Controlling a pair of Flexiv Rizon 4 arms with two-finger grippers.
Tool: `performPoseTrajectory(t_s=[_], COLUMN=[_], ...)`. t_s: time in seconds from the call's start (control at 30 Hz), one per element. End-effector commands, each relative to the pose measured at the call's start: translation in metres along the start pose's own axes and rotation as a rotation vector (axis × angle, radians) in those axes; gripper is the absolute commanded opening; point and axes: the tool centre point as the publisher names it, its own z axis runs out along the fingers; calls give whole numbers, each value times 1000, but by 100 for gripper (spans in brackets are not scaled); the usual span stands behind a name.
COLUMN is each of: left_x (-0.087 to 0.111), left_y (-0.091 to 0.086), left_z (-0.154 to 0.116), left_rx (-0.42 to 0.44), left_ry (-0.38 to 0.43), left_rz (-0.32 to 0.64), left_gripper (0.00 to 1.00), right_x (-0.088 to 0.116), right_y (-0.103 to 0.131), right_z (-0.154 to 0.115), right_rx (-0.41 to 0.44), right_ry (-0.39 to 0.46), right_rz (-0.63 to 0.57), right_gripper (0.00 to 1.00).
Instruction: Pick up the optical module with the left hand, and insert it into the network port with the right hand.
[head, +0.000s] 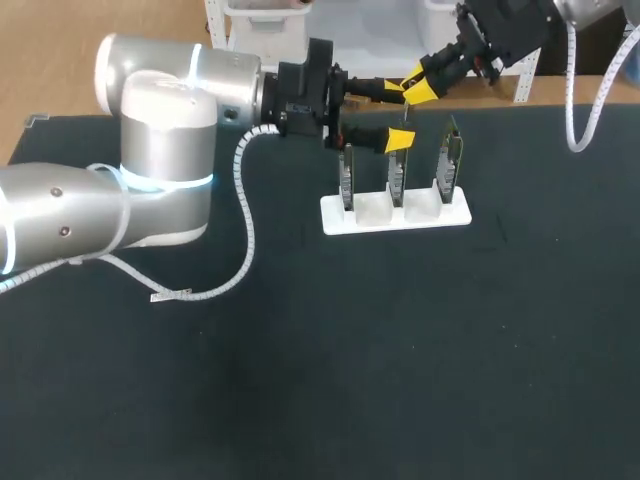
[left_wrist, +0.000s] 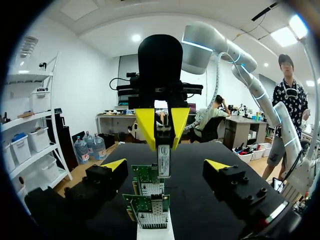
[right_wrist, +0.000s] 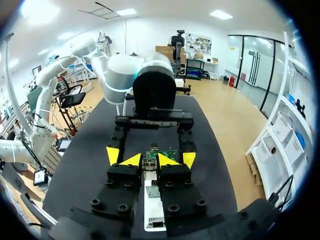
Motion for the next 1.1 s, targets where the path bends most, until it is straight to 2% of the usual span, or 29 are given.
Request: performPoseTrajectory(t_s=[0.03,0.53,0.73,1.1], left_x=[-12,-17,-17,-17], left_y=[2,-11,-14,-14], left_z=[-6,-19,-24,-28], left_rx=[8,7,4,-17], left_ry=[49,202,287,351], left_rz=[-2,-58,-67,-70], left_gripper=[100,100,100,100], right_x=[0,2,1,1], right_y=[1,2,2,3], right_z=[0,0,0,0], right_rx=[2,-10,-12,-13], right_ry=[1,12,13,21], right_rz=[-2,-4,-7,-7], right_gripper=[0,0,0,0])
